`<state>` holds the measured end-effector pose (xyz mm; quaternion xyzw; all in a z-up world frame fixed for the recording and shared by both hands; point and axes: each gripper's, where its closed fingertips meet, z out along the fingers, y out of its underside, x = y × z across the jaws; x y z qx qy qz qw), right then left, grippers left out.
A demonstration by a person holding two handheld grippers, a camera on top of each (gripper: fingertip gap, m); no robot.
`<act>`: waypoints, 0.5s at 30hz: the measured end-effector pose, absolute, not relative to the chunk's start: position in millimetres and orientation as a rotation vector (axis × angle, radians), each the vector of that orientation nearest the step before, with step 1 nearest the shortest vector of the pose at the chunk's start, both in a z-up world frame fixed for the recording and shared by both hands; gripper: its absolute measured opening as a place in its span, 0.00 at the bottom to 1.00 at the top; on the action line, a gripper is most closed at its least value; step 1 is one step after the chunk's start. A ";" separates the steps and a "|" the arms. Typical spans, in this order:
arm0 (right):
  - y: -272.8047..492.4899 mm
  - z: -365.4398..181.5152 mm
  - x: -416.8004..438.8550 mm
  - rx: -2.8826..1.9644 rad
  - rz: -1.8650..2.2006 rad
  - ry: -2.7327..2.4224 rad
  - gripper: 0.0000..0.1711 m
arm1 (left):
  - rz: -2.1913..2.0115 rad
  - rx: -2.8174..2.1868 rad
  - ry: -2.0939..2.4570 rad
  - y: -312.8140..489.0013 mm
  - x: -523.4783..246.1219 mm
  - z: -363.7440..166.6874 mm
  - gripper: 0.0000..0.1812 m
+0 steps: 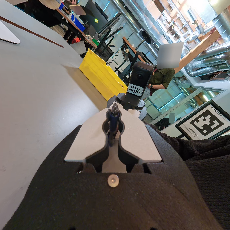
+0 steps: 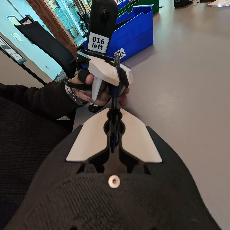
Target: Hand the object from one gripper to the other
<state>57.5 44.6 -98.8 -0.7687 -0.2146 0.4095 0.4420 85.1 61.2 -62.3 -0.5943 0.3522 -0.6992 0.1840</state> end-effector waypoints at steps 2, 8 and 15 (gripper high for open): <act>45.2 -97.5 57.4 -1.902 1.016 -0.528 0.06 | -1.968 -1.664 0.988 61.7 85.0 -61.1 0.05; 48.6 -93.6 62.6 -1.889 1.027 -0.476 0.06 | -1.919 -1.655 0.974 65.4 86.1 -61.3 0.11; 54.9 -83.9 76.0 -1.843 1.065 -0.364 0.06 | -1.863 -1.650 0.911 76.9 85.0 -59.0 0.20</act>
